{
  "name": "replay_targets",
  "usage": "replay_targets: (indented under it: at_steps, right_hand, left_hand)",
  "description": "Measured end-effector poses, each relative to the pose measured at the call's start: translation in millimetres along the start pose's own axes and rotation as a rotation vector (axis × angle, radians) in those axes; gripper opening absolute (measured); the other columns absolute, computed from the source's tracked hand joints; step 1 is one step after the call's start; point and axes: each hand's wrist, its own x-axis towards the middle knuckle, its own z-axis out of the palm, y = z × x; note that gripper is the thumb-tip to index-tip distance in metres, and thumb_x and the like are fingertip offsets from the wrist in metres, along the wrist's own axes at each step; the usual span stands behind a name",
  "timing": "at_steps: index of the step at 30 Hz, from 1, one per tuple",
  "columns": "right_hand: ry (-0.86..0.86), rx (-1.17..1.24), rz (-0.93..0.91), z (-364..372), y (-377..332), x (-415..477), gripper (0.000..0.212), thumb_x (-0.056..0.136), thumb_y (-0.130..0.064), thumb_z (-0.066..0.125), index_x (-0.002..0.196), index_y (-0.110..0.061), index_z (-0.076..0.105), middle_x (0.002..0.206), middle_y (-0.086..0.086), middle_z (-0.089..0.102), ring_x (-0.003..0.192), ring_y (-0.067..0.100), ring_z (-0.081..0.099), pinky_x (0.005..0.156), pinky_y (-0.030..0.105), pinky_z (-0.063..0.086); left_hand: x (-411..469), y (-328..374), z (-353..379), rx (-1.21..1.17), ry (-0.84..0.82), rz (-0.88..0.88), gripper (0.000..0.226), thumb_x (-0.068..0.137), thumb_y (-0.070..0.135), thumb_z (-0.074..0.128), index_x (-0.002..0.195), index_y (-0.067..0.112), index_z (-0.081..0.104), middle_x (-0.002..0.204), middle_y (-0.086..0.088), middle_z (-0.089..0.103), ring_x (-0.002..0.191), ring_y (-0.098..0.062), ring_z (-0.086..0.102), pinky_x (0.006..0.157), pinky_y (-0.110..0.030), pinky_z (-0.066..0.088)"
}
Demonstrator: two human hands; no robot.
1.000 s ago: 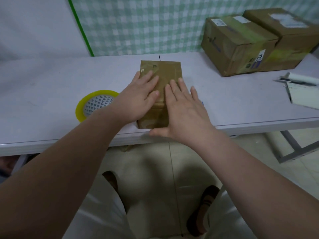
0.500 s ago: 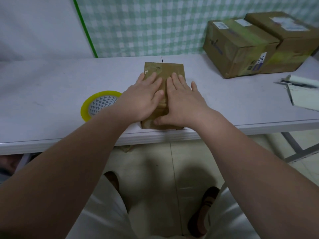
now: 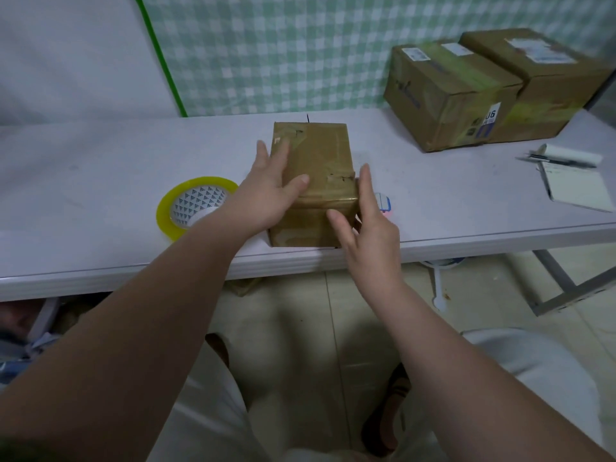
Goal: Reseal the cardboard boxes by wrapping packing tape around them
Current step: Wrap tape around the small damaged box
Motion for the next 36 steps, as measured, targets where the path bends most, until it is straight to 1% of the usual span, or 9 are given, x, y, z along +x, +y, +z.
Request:
replay_targets:
  at_steps: [4,8,11,15,20,25,29,33,36]
  right_hand:
    - [-0.073,0.029,0.049,-1,14,5,0.066,0.091,-0.032,0.063,0.149,-0.021,0.035,0.102,-0.007,0.066,0.087,0.003,0.06,0.079,0.008,0.041]
    - [-0.167,0.149,0.098,-4,18,4,0.063,0.09,-0.032,0.064,0.146,-0.029,0.038,0.121,-0.014,0.064,0.108,-0.005,0.057,0.1,0.018,0.044]
    - [-0.172,0.339,0.148,-12,7,4,0.052,0.087,-0.045,0.064,0.136,-0.04,0.048,0.12,-0.02,0.063,0.112,-0.004,0.058,0.102,0.03,0.046]
    - [-0.152,0.518,0.309,-27,-4,12,0.032,0.087,-0.06,0.052,0.113,-0.044,0.059,0.118,-0.014,0.061,0.109,0.005,0.059,0.101,0.042,0.048]
    - [-0.2,0.488,0.4,-35,-3,21,0.015,0.093,-0.042,0.053,0.102,-0.031,0.057,0.106,0.006,0.064,0.089,0.015,0.062,0.093,0.04,0.053]
    - [-0.278,0.381,0.439,-39,-4,32,0.022,0.093,-0.033,0.05,0.099,-0.015,0.06,0.097,0.007,0.062,0.09,0.023,0.061,0.09,0.047,0.052]
    - [-0.301,0.374,0.534,-39,7,37,0.022,0.077,-0.041,0.052,0.08,-0.022,0.063,0.088,0.005,0.06,0.087,0.025,0.057,0.094,0.052,0.05]
    - [-0.22,0.421,0.578,-46,8,41,0.013,0.093,-0.032,0.05,0.093,-0.022,0.059,0.107,0.001,0.055,0.096,0.023,0.053,0.078,0.039,0.054]
    - [-0.181,0.401,0.572,-54,0,42,0.013,0.096,-0.037,0.049,0.099,-0.026,0.054,0.103,-0.005,0.052,0.105,0.023,0.054,0.085,0.04,0.055]
  left_hand:
    - [-2,-4,6,-0.332,0.07,-0.138,0.088,0.092,0.043,0.056,0.151,0.024,-0.006,0.151,0.001,0.033,0.132,-0.018,0.039,0.104,-0.029,0.036]
    - [0,-7,7,-0.606,0.055,-0.269,0.073,0.072,0.049,0.072,0.132,0.017,0.047,0.122,-0.002,0.063,0.109,-0.022,0.061,0.095,-0.044,0.05]
    - [-2,-5,7,-0.775,0.042,-0.315,0.043,0.083,0.03,0.071,0.12,0.011,0.059,0.109,-0.006,0.07,0.1,-0.024,0.066,0.093,-0.045,0.051]
    - [-8,2,1,-0.881,0.078,-0.306,0.038,0.086,0.015,0.067,0.123,0.015,0.057,0.113,-0.004,0.067,0.103,-0.024,0.065,0.09,-0.042,0.053]
    - [-12,27,-8,-0.51,0.246,-0.053,0.062,0.082,0.01,0.07,0.138,0.02,0.046,0.117,0.007,0.055,0.094,-0.006,0.058,0.063,-0.009,0.049]
    - [-5,47,-12,-0.019,0.259,0.066,0.086,0.062,0.038,0.076,0.14,0.028,0.043,0.132,-0.005,0.052,0.119,-0.023,0.049,0.103,-0.041,0.041]
    - [-2,60,0,0.264,0.284,0.076,0.075,0.069,0.037,0.075,0.137,0.029,0.045,0.133,-0.009,0.049,0.122,-0.032,0.043,0.101,-0.037,0.035]
    - [-3,68,9,0.356,0.302,0.011,0.059,0.075,0.034,0.066,0.131,0.02,0.05,0.126,-0.007,0.056,0.118,-0.031,0.046,0.095,-0.036,0.033]
    - [-7,77,9,0.275,0.279,0.021,0.045,0.086,0.033,0.058,0.126,0.012,0.055,0.12,-0.006,0.062,0.114,-0.027,0.053,0.098,-0.033,0.036]
